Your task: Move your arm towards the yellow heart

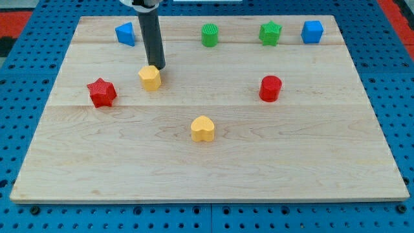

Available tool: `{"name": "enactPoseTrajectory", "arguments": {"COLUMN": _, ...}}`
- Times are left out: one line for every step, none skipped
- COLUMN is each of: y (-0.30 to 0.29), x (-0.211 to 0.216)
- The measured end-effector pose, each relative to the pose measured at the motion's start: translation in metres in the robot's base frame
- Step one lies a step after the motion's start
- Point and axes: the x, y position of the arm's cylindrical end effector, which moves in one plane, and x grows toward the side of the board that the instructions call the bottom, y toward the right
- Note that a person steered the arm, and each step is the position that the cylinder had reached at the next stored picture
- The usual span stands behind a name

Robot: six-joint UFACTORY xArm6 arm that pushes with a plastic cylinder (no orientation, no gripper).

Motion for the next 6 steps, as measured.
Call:
{"name": "enactPoseTrajectory", "arguments": {"y": -0.007, "x": 0.026}}
{"name": "enactPoseTrajectory", "arguments": {"y": 0.013, "x": 0.03}}
{"name": "enactPoseTrajectory", "arguments": {"y": 0.044, "x": 0.036}}
{"name": "enactPoseTrajectory", "arguments": {"y": 0.121, "x": 0.084}}
{"name": "enactPoseTrajectory", "arguments": {"y": 0.172, "x": 0.141}}
{"name": "enactPoseTrajectory", "arguments": {"y": 0.186, "x": 0.201}}
